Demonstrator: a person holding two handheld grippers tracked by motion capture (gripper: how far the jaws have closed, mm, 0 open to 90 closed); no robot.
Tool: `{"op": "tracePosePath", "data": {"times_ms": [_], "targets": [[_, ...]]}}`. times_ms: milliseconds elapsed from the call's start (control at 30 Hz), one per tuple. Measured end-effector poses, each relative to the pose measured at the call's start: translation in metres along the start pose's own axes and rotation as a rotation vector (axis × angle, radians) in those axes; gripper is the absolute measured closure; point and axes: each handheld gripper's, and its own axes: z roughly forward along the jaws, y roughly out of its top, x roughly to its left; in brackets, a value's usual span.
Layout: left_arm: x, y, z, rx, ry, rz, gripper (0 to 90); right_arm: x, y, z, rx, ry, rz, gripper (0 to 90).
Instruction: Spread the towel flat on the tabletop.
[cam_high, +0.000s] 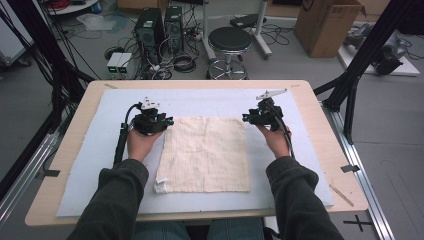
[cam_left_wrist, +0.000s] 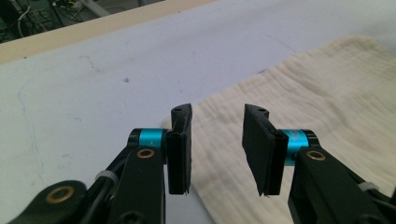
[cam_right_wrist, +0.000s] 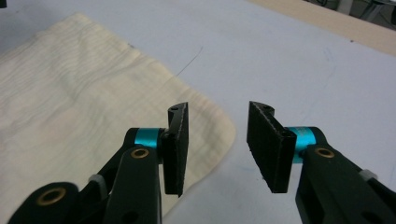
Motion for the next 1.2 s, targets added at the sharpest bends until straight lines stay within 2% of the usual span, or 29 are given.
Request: {"op": "tracePosePath", "data": {"times_ms": [100,133,200,233,267,300,367,400,433,467,500,533,567,600,633,700,767,800,833,867,933,967,1100,1200], "targets": [[-0.007,-0.012,-0.015,-0.017,-0.037,0.026,60.4,0.007,-0.011,-0.007,-0.002,0.033,-0.024,55.2],[-0.007,-0.012,-0.015,-0.017,-0.037,0.026,60.2,0.011,-0.015,-0.010,0.000,0.032,-0.035,53.9],[-0.014,-0.019,-0.029,-0.023,-0.055,0.061,58.8,0.016,-0.017,-0.016,0.023,0.075,-0.034,50.1],[-0.014,-0.019,-0.029,-0.023,-0.055,0.061,58.2,0.016,-0.017,-0.016,0.023,0.075,-0.034,50.1],[-0.016,-0.021,-0.035,-0.027,-0.066,0.067,58.2,0.021,-0.018,-0.020,0.027,0.094,-0.040,50.1],[-0.019,-0.023,-0.046,-0.057,-0.083,0.077,57.3,0.032,-0.024,-0.029,-0.011,0.086,-0.086,50.6],[-0.021,-0.025,-0.052,-0.066,-0.091,0.080,56.9,0.041,-0.029,-0.035,-0.003,0.119,-0.093,49.3],[-0.022,-0.026,-0.057,-0.067,-0.099,0.085,56.5,0.045,-0.032,-0.037,-0.004,0.129,-0.101,49.3],[-0.028,-0.030,-0.065,-0.063,-0.124,0.101,56.2,0.050,-0.036,-0.040,-0.011,0.135,-0.113,49.3],[-0.028,-0.030,-0.065,-0.063,-0.124,0.101,55.8,0.055,-0.040,-0.043,-0.013,0.144,-0.123,49.3],[-0.031,-0.032,-0.069,-0.061,-0.131,0.121,55.7,0.059,-0.044,-0.045,-0.019,0.157,-0.129,49.3],[-0.038,-0.040,-0.076,-0.065,-0.150,0.136,55.7,0.064,-0.049,-0.047,-0.018,0.167,-0.132,49.3],[-0.038,-0.040,-0.076,-0.065,-0.150,0.136,55.3,0.068,-0.054,-0.048,-0.011,0.178,-0.133,49.3],[-0.043,-0.048,-0.082,-0.043,-0.164,0.161,54.2,0.072,-0.059,-0.050,-0.011,0.190,-0.143,49.4],[-0.045,-0.053,-0.086,-0.039,-0.175,0.168,53.5,0.076,-0.065,-0.051,-0.013,0.203,-0.149,49.6],[-0.048,-0.057,-0.089,-0.041,-0.186,0.169,53.2,0.084,-0.075,-0.054,-0.006,0.227,-0.163,50.0],[-0.051,-0.065,-0.102,-0.054,-0.204,0.176,52.3,0.092,-0.084,-0.057,-0.003,0.245,-0.186,50.2],[-0.051,-0.065,-0.102,-0.054,-0.204,0.176,52.4,0.092,-0.084,-0.057,-0.003,0.245,-0.186,50.2],[-0.052,-0.069,-0.110,-0.072,-0.225,0.167,52.4,0.099,-0.092,-0.059,0.004,0.274,-0.198,50.3],[-0.053,-0.070,-0.113,-0.074,-0.237,0.165,52.4,0.103,-0.095,-0.060,0.010,0.281,-0.207,50.5],[-0.053,-0.073,-0.114,-0.072,-0.249,0.162,52.4,0.107,-0.098,-0.060,0.015,0.290,-0.215,50.5],[-0.055,-0.077,-0.113,-0.051,-0.265,0.175,52.0,0.112,-0.102,-0.061,0.031,0.298,-0.228,50.4],[-0.058,-0.087,-0.105,0.003,-0.281,0.187,51.4,0.117,-0.106,-0.059,0.046,0.305,-0.241,51.7],[-0.063,-0.093,-0.096,0.068,-0.295,0.214,51.8,0.118,-0.109,-0.057,0.073,0.302,-0.256,53.3]]}}
